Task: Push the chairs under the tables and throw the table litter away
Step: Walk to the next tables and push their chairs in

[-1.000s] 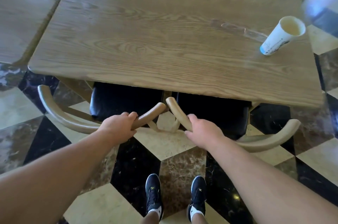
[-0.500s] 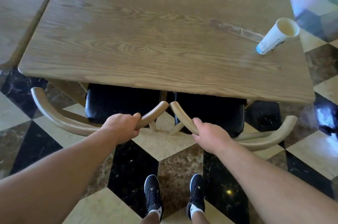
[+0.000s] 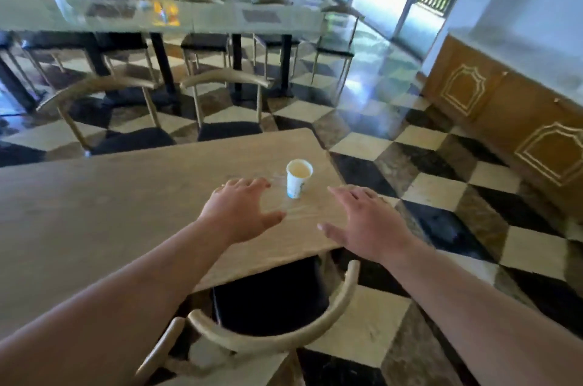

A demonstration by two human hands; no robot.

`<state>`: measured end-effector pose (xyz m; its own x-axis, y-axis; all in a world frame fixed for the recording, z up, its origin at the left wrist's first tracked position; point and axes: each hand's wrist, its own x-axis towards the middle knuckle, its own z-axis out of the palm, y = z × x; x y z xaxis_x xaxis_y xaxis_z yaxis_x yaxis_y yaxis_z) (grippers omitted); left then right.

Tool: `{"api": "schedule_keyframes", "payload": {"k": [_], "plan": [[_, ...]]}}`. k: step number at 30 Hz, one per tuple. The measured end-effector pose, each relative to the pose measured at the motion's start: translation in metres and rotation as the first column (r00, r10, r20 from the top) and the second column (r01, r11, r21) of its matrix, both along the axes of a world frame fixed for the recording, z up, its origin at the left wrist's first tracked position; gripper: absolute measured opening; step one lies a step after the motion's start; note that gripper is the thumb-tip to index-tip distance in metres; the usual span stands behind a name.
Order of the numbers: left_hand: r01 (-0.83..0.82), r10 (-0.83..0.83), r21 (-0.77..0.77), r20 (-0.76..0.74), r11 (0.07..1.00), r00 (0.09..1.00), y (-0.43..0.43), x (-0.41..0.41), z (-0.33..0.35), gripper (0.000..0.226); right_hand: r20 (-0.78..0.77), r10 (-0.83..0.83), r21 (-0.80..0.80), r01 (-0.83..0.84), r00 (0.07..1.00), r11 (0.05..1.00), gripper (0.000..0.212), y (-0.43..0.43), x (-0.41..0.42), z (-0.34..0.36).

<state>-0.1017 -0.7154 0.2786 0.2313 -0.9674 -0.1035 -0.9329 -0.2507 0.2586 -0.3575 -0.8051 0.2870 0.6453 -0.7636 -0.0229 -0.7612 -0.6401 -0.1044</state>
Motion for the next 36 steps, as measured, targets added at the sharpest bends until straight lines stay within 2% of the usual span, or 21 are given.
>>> {"api": "schedule_keyframes", "payload": {"k": [5,9,13,17,21,26,31,36], "plan": [[0.132,-0.127,-0.156,0.044,0.979,0.991,-0.098,-0.125,0.103,0.083,0.061,-0.134,-0.16,0.142,0.989,0.977,0.094,-0.061,-0.143,0.097],[0.242,-0.223,-0.234,0.105,0.942,0.969,-0.174,-0.241,0.149,0.087,0.086,-0.182,-0.232,0.198,0.979,0.952,0.085,-0.11,-0.273,0.148],[0.314,-0.284,-0.223,0.157,0.923,0.946,-0.238,-0.357,0.168,0.088,0.118,-0.258,-0.228,0.279,0.959,0.933,0.084,-0.16,-0.394,0.176],[0.328,-0.302,-0.188,0.154,0.926,0.941,-0.297,-0.432,0.176,0.086,0.085,-0.342,-0.21,0.352,0.936,0.912,0.085,-0.219,-0.484,0.19],[0.329,-0.3,-0.155,0.182,0.932,0.936,-0.354,-0.474,0.18,0.089,0.059,-0.368,-0.173,0.373,0.928,0.912,0.086,-0.284,-0.526,0.188],[0.293,-0.266,-0.157,0.169,0.943,0.949,-0.449,-0.494,0.17,0.09,0.042,-0.372,-0.159,0.374,0.927,0.914,0.086,-0.381,-0.539,0.174],[0.27,-0.253,-0.212,0.105,0.939,0.962,-0.586,-0.504,0.157,0.085,-0.001,-0.416,-0.169,0.41,0.909,0.896,0.082,-0.498,-0.547,0.174],[0.341,-0.327,-0.246,0.098,0.907,0.94,-0.734,-0.531,0.18,0.085,-0.018,-0.477,-0.209,0.463,0.879,0.861,0.075,-0.608,-0.566,0.222]]}}
